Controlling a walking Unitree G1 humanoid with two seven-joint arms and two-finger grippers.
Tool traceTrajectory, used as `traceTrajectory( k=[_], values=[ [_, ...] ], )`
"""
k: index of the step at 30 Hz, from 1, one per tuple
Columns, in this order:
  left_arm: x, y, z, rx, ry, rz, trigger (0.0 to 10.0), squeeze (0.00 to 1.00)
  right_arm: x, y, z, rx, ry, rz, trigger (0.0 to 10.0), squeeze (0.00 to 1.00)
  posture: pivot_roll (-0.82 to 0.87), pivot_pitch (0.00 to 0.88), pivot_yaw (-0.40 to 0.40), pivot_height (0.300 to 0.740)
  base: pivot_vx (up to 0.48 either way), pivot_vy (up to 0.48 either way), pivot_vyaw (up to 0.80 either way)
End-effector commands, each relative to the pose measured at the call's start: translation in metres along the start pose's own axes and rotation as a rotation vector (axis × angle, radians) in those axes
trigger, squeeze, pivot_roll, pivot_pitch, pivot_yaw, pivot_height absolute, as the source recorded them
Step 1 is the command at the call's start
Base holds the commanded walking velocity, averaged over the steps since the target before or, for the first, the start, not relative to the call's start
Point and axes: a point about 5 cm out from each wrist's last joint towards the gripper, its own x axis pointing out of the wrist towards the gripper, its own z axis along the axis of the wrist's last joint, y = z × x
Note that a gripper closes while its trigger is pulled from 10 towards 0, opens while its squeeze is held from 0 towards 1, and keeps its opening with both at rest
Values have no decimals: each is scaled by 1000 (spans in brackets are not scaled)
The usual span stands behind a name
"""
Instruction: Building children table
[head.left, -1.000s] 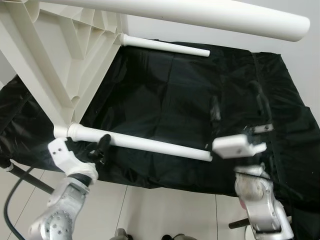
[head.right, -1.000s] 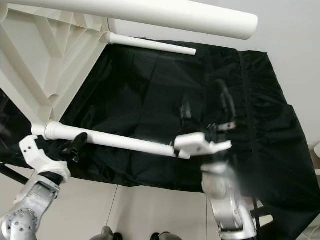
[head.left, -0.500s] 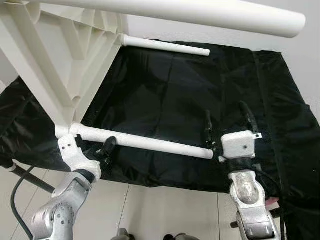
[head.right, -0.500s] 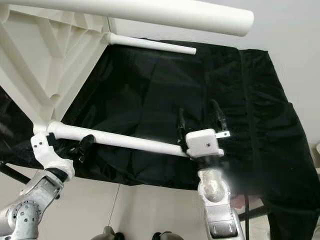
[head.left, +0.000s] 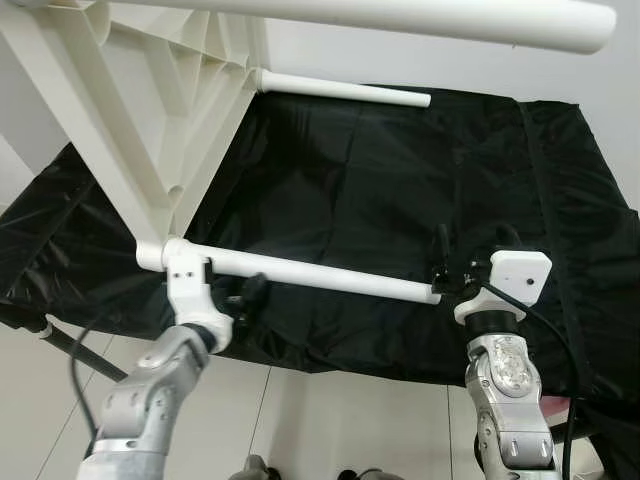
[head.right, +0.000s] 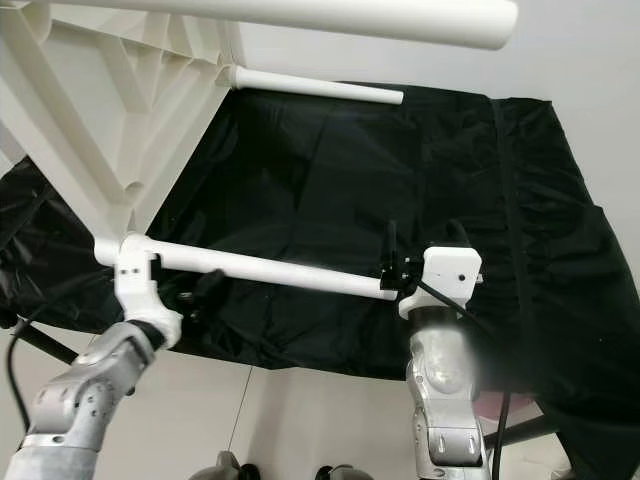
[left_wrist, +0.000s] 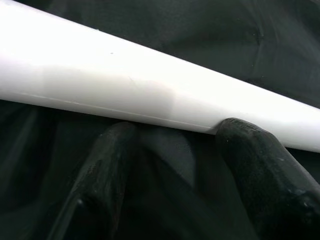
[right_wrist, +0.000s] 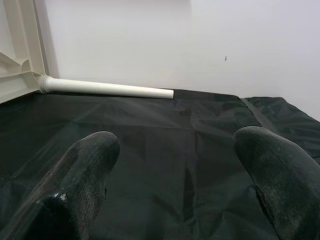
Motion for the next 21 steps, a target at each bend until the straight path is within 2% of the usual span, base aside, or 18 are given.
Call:
traceTrajectory(
  k=[1,7,10,11,13,16,17,18,19,21],
  values=[
    [3,-4,-6,3,25,-28,10000,0,-1,-1,1,9,5,-3,10000,0,-65,138,67,740,0,0,0],
    [7,-17,-9,-6,18,-78,10000,0,-4,-3,2,-29,-6,0,10000,0,-66,140,72,740,0,0,0],
    [3,-16,-6,-15,6,-100,10000,0,-5,1,10,-137,-80,38,10000,0,-54,146,70,740,0,0,0],
    [-4,-13,-1,-44,-13,-117,10000,0,-5,5,15,-200,-131,67,10000,0,-45,152,69,740,0,0,0],
    [-4,-13,-1,-44,-13,-117,10000,0,-5,5,15,-200,-131,67,10000,0,-45,152,69,740,0,0,0],
    [-25,-5,12,-102,-64,-169,10000,0,-7,14,27,-381,-271,117,10000,0,-21,159,61,740,0,0,0],
    [-33,0,12,-89,-59,-166,10000,0,-9,17,30,-458,-331,121,10000,0,-11,160,56,740,0,0,0],
    [-33,0,12,-89,-59,-166,10000,0,-9,17,30,-458,-331,121,10000,0,-11,160,56,740,0,0,0],
    [-43,9,12,-89,-47,-149,10000,0,-12,22,32,-553,-414,141,10000,0,-3,162,51,740,0,0,0],
    [-45,12,11,-91,-45,-144,10000,0,-13,24,32,-579,-435,148,10000,0,-3,162,51,740,0,0,0]
  ],
)
